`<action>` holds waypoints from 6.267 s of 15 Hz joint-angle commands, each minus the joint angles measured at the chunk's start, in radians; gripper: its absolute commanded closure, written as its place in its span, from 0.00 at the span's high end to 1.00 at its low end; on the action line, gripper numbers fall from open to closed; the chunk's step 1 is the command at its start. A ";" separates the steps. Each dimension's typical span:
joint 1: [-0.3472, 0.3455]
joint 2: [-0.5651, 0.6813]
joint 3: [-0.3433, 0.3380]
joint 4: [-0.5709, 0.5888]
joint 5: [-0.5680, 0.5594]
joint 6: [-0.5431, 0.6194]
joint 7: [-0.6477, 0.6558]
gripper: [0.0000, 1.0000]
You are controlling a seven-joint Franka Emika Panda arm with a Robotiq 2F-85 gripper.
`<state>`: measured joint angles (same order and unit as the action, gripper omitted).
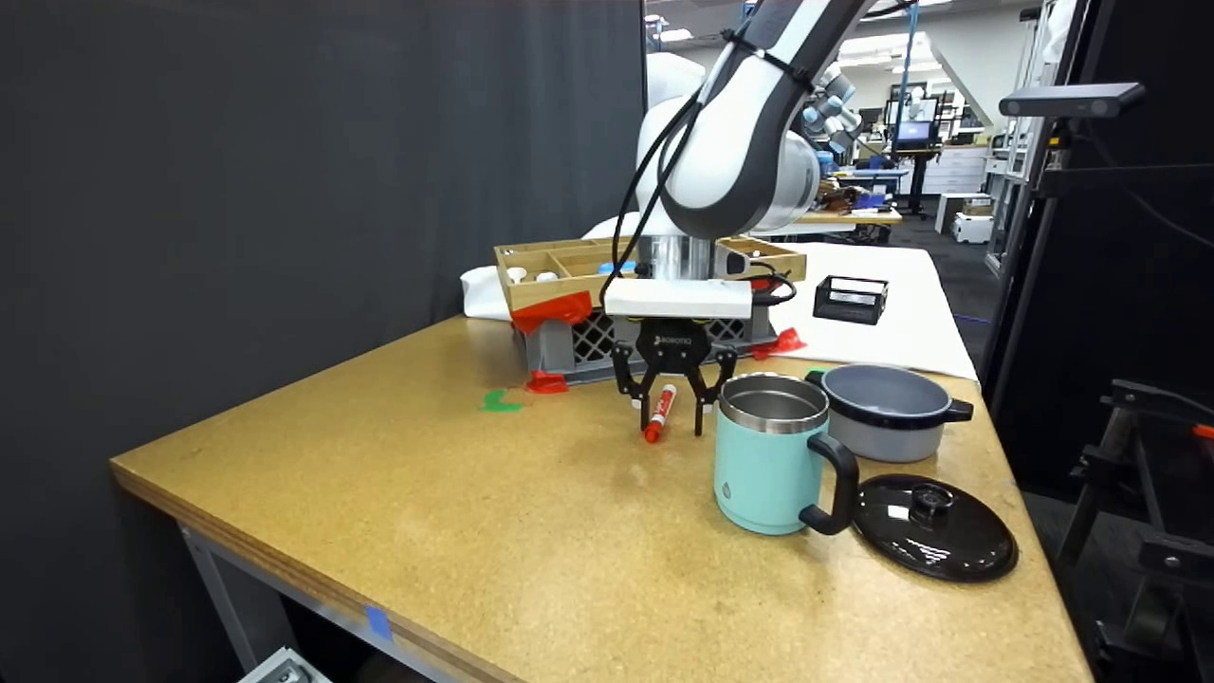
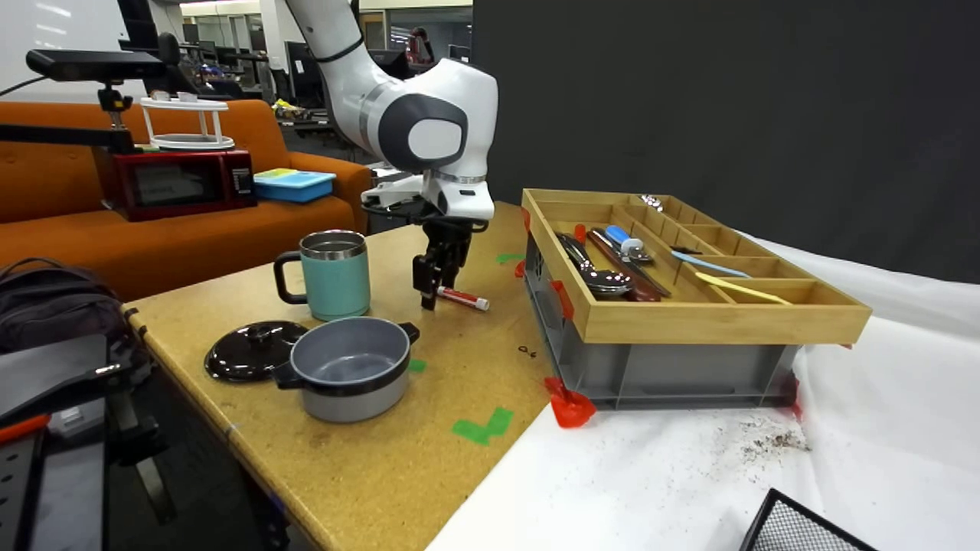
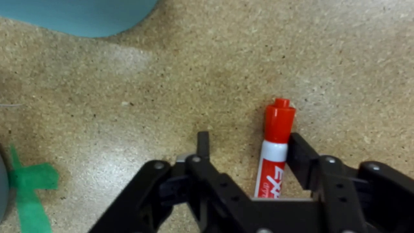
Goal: Take the marker from the table and place it in the blue cup
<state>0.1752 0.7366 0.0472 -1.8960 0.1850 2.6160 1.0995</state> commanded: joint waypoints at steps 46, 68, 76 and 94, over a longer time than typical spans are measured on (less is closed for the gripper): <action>-0.179 -0.443 0.009 -0.181 0.663 -0.630 -0.586 0.05; -0.145 -0.236 -0.014 -0.165 0.735 -0.951 -0.907 0.05; -0.135 -0.213 -0.033 -0.120 0.794 -0.880 -0.878 0.87; -0.065 -0.664 -0.022 -0.282 0.321 -0.482 -0.326 1.00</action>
<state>0.1133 0.1104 0.0127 -2.1441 0.5749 2.1039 0.6971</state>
